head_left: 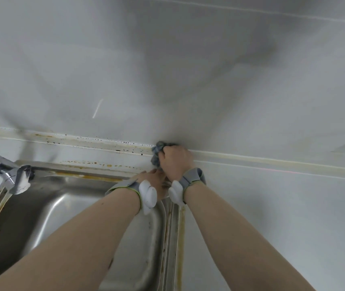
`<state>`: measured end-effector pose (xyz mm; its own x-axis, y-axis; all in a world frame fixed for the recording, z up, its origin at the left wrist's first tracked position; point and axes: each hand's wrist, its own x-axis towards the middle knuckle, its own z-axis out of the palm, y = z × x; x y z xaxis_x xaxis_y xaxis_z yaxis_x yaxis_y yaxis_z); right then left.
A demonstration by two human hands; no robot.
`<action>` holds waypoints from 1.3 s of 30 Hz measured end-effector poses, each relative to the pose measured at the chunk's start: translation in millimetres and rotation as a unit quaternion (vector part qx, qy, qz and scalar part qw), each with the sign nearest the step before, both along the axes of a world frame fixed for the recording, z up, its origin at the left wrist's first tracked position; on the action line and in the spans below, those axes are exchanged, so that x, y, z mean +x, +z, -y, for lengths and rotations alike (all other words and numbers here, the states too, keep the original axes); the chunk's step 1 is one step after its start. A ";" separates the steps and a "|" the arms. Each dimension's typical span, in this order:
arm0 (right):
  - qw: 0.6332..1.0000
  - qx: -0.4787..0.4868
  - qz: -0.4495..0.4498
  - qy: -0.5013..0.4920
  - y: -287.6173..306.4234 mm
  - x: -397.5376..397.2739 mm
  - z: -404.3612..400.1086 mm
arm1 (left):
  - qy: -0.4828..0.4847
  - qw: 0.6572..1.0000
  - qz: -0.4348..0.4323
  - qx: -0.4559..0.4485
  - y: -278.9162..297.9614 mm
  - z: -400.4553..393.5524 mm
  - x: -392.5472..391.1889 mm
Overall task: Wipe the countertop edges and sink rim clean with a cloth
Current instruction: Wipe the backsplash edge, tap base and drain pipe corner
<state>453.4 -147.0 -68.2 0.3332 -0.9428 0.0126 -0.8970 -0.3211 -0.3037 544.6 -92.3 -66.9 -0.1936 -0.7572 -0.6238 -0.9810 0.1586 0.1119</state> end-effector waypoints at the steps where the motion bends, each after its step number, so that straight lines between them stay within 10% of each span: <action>1: 1.000 -0.004 0.000 -0.002 -1.0 -6.7 0.3 | 0.001 1.000 0.001 0.000 -1.0 0.1 0.2; 14: 0.965 -0.079 0.055 -0.244 -36.2 -133.0 -28.1 | 0.017 0.999 0.018 0.034 -2.8 3.8 0.0; 24: 0.980 0.124 -0.125 -0.091 -42.7 -97.0 -1.5 | 0.011 1.000 0.011 0.014 -3.1 1.5 2.9; 39: 0.965 0.136 -0.188 -0.121 -20.9 -77.0 -26.0 | 0.049 0.995 -0.025 -0.087 16.3 -22.6 27.2</action>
<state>376.5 -121.0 -89.2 0.0362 -0.9447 -0.3260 -0.9990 -0.0429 0.0134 571.7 -69.7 -50.6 -0.1406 -0.8702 -0.4723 -0.9866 0.0834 0.1402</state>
